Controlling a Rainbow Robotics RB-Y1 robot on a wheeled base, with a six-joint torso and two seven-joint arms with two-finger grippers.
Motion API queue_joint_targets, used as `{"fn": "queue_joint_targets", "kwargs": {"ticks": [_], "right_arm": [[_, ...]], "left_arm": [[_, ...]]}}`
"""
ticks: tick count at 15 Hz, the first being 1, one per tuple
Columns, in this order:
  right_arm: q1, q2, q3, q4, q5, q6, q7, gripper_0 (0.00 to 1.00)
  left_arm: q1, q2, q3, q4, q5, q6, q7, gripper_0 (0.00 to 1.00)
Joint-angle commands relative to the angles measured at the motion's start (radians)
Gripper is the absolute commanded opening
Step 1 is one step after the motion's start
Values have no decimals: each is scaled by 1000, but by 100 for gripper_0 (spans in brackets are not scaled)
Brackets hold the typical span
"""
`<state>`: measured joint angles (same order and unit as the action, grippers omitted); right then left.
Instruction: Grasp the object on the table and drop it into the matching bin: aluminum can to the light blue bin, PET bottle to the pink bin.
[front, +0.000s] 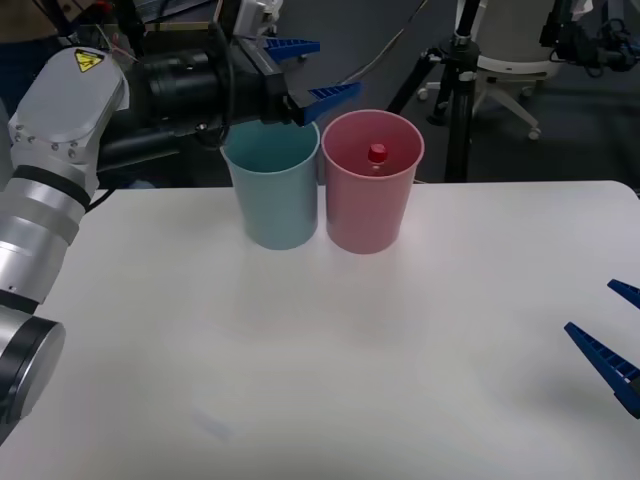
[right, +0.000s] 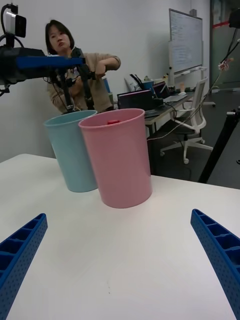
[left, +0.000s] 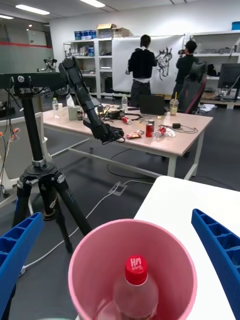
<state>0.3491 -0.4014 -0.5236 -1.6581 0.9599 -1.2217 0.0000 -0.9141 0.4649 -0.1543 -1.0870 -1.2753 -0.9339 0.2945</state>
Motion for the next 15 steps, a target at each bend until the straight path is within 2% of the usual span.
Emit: {"fn": "queue_joint_targets", "kwargs": {"ticks": [1, 3, 4, 7, 8, 13, 15], "right_arm": [[0, 0, 0, 0, 0, 0, 0, 100], [0, 0, 0, 0, 0, 0, 0, 100], [0, 0, 0, 0, 0, 0, 0, 100], [0, 0, 0, 0, 0, 0, 0, 100], [0, 0, 0, 0, 0, 0, 0, 100], [0, 0, 0, 0, 0, 0, 0, 100], [0, 0, 0, 0, 0, 0, 0, 100]], "left_arm": [[20, 144, -139, -1, 267, 1, -110, 100], [32, 256, -252, -1, 478, 1, -222, 100], [47, 307, -292, -8, 553, 1, -276, 100], [132, 405, -294, -73, 648, 0, -353, 100], [172, 431, -275, -111, 671, 0, -356, 100], [428, 491, -74, -317, 659, -20, -351, 100], [549, 486, 42, -398, 610, -49, -348, 100]]}}
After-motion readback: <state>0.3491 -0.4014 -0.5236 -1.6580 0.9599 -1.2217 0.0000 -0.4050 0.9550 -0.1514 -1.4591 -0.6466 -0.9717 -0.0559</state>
